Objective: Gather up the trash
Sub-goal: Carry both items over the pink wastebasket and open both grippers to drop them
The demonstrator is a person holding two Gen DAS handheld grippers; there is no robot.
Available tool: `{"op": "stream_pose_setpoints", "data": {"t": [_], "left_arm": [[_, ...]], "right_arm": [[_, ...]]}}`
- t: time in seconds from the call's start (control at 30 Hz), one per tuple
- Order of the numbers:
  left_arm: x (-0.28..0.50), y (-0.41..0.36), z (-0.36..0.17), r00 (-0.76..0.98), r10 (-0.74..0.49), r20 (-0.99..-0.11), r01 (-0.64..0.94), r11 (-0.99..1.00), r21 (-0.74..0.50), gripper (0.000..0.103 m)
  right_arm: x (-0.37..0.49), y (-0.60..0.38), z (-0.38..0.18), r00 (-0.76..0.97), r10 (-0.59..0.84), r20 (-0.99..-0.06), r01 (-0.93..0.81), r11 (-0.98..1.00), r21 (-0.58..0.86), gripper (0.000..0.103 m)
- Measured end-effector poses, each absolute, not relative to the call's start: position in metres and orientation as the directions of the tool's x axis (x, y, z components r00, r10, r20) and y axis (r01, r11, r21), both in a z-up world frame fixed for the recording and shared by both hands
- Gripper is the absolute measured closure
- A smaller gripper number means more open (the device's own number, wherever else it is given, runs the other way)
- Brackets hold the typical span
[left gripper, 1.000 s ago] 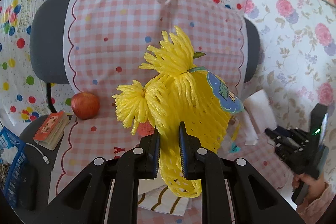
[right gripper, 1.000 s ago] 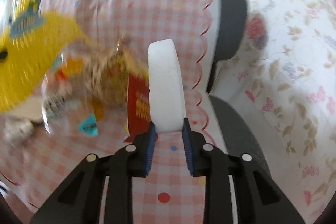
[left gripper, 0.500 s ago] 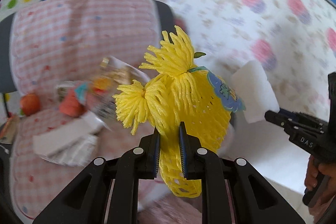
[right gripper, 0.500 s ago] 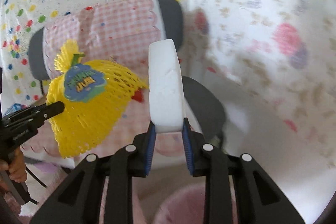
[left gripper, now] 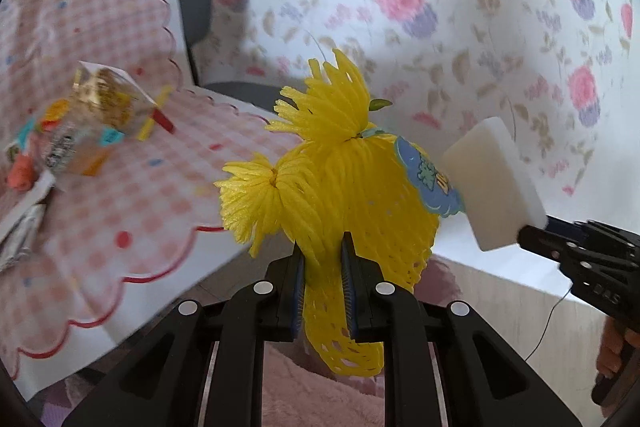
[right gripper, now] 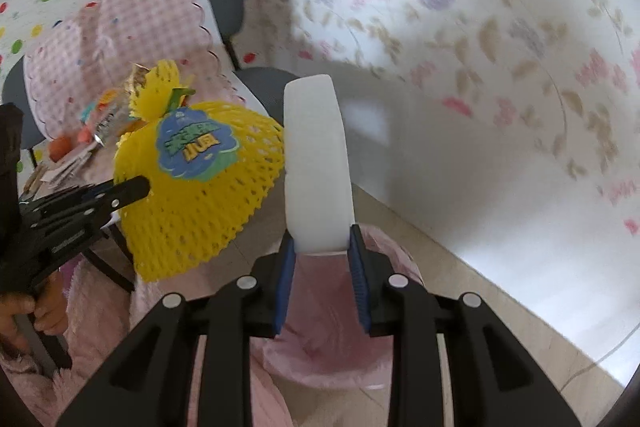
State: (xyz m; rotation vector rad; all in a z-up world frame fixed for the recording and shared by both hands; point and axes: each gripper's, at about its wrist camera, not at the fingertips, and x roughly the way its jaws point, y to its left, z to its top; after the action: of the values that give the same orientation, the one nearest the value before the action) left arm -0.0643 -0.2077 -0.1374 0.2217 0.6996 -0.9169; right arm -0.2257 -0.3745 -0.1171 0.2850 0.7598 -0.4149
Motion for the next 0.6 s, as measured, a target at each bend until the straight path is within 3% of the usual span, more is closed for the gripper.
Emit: {"op": "stream_pose_setpoints", "data": {"t": [0.27,0.53,0.6], "left_arm": [[-0.073,-0.247,-0.175,0.322,-0.662,-0.677,0.829,0.542,-0.135,0.084],[-0.069,-0.271,-0.195,0.299,-0.638,-0.710,0.841,0.528,-0.120,0.076],[-0.067,-0.274,-0.197,0.287,-0.638,-0.715,0.845,0.520,-0.125,0.064]], "right_arm": [[-0.236,-0.393,-0.151,0.615,-0.258,-0.745,0.509,0.851,0.125,0.075],[-0.223,-0.408,-0.182,0.574,-0.213,-0.791,0.517,0.843,0.148,0.074],[-0.220,-0.411,-0.188,0.563,-0.201,-0.802,0.519,0.841,0.154,0.067]]}}
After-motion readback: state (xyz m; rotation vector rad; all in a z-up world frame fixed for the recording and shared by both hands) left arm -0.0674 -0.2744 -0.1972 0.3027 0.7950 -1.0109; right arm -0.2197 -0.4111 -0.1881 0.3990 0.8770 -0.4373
